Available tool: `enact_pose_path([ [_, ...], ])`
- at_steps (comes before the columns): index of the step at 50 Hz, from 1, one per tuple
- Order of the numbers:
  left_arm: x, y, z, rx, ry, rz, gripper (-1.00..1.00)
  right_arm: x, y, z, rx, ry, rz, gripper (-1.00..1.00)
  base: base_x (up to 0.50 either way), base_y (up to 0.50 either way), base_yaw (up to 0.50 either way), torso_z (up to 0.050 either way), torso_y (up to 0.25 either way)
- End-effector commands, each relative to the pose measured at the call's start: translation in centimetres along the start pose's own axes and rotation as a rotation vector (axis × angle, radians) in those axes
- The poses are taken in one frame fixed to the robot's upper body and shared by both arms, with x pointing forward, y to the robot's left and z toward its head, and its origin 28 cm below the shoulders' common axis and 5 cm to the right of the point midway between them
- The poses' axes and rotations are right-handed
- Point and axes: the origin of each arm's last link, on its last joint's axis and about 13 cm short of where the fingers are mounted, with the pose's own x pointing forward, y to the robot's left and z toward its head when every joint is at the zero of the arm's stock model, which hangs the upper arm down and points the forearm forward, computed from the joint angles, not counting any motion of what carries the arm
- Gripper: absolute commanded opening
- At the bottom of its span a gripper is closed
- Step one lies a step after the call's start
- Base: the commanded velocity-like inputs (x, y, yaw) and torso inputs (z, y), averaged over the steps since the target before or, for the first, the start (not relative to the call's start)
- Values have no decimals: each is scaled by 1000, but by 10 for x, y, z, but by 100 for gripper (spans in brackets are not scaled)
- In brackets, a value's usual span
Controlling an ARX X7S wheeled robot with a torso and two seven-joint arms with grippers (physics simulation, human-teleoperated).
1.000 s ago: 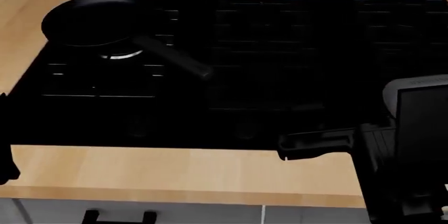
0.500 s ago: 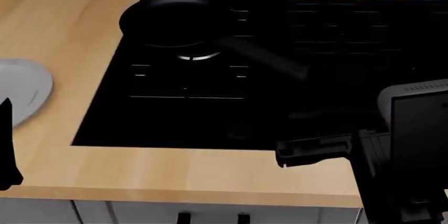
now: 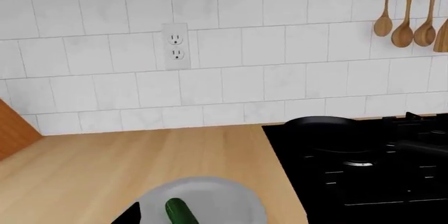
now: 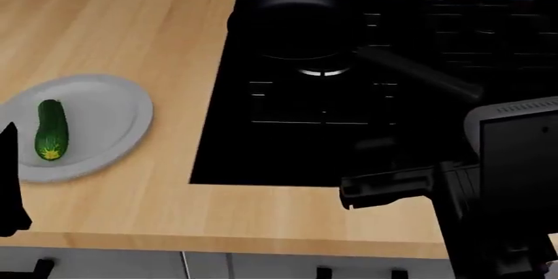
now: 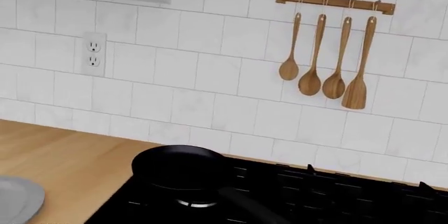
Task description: Pick the zucchini from the plate and place it in the pan.
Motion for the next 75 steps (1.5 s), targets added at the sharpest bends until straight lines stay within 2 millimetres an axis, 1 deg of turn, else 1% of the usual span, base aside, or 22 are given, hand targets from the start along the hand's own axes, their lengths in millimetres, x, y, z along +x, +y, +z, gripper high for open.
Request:
enact_pose_path([
  [1, -1, -1, -1, -5, 4, -7, 100, 0, -1, 1, 18, 7, -12, 100, 0, 0, 0, 0, 0],
  [7, -1, -1, -1, -7, 5, -6, 100, -1, -1, 1, 19, 17, 3, 100, 27, 0, 0, 0, 0],
  [22, 0, -4, 1, -14, 1, -8, 100, -3, -1, 9, -1, 0, 25, 100, 500, 1, 0, 0, 0],
  [37, 0, -5, 1, -24, -6, 1, 100, -2, -2, 8, -7, -1, 33, 100, 500, 1, 0, 0, 1],
  [44, 2, -6, 1, -39, -8, 13, 100, 1, -2, 9, -15, 5, 24, 100, 59, 0, 0, 0, 0],
  [47, 5, -5, 0, -19, 25, 41, 100, 2, -2, 8, -16, 7, 27, 100, 0, 0, 0, 0, 0],
  [49, 9, -1, 5, 4, 45, 100, 100, 3, -3, 6, -12, 7, 26, 100, 0, 0, 0, 0, 0],
  [50, 13, 2, 9, 34, 114, 152, 100, 3, -2, 6, -4, 11, 24, 100, 0, 0, 0, 0, 0],
  [51, 15, 2, 14, 93, 134, 178, 100, 3, -2, 5, -3, 7, 24, 100, 0, 0, 0, 0, 0],
  [52, 16, 2, 17, 79, 175, 185, 100, 3, -1, 5, 1, 7, 25, 100, 0, 0, 0, 0, 0],
  [53, 20, 7, 21, 26, 232, 223, 100, 4, -1, 4, 5, 6, 26, 100, 0, 0, 0, 0, 0],
  [54, 29, 17, 23, -19, 322, 266, 100, 3, 0, 2, 15, 6, 23, 100, 0, 0, 0, 0, 0],
  [55, 30, 16, 29, -47, 349, 277, 100, 3, 0, 1, 21, 8, 23, 100, 0, 0, 0, 0, 0],
  [58, 23, 13, 49, -50, 442, 318, 100, 5, 3, 0, 35, -1, 28, 100, 0, 0, 0, 0, 0],
  [59, 18, 12, 57, -65, 484, 233, 100, 5, 5, -1, 45, -4, 32, 100, 0, 0, 0, 0, 0],
  [61, 19, 16, 65, -80, 490, 262, 100, 4, 9, -5, 58, -2, 35, 100, 0, 0, 0, 0, 0],
  [64, 16, 21, 66, -86, 510, 293, 100, 2, 12, -7, 62, -2, 29, 100, 0, 0, 0, 0, 0],
  [66, 13, 20, 68, -79, 516, 293, 100, -1, 14, -9, 65, 1, 27, 100, 0, 0, 0, 0, 0],
  [71, 6, 19, 67, -72, 541, 297, 100, -6, 16, -8, 75, 8, 26, 100, 0, 0, 0, 0, 0],
  [74, 8, 18, 71, -67, 549, 315, 100, -8, 15, -7, 78, 9, 28, 100, 0, 0, 0, 0, 0],
  [75, 8, 17, 67, -71, 572, 305, 100, -9, 15, -7, 79, 9, 26, 100, 0, 0, 0, 0, 0],
])
